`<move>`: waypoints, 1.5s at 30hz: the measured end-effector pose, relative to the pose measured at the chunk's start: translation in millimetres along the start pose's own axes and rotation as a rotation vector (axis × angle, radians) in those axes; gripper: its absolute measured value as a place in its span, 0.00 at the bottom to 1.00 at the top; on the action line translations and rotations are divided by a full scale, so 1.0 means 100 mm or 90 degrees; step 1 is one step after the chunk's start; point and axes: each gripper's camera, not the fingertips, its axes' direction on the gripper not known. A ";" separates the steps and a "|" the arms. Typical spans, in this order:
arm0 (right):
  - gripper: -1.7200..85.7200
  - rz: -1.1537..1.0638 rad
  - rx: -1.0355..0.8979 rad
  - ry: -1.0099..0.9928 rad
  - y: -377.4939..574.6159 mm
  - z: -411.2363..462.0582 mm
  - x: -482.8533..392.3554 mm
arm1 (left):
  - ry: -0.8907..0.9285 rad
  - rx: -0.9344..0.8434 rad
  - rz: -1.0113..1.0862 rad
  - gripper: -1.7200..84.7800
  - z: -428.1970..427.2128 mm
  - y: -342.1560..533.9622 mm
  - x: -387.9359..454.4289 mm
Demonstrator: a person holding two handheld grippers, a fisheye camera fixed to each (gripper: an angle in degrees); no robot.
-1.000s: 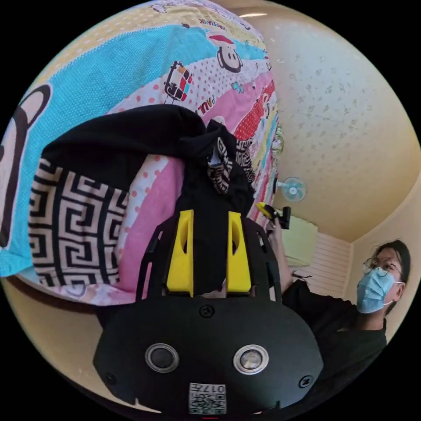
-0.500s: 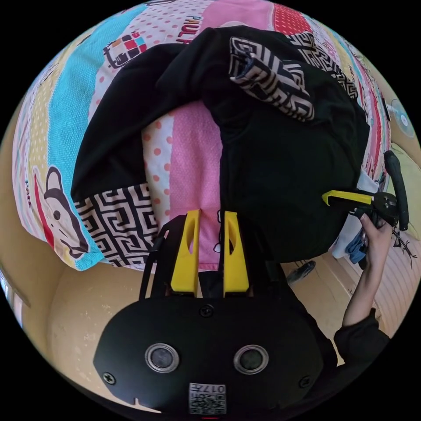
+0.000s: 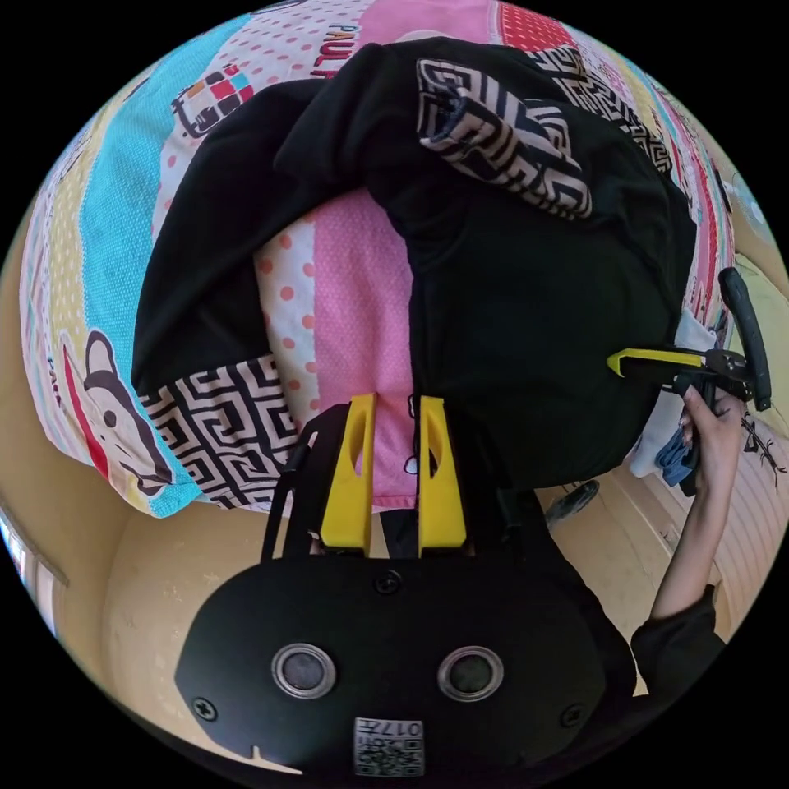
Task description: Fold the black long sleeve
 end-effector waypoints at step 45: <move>0.02 0.032 0.027 -0.088 -0.72 0.61 0.30 | -0.030 0.082 -0.013 0.12 0.29 0.34 -0.20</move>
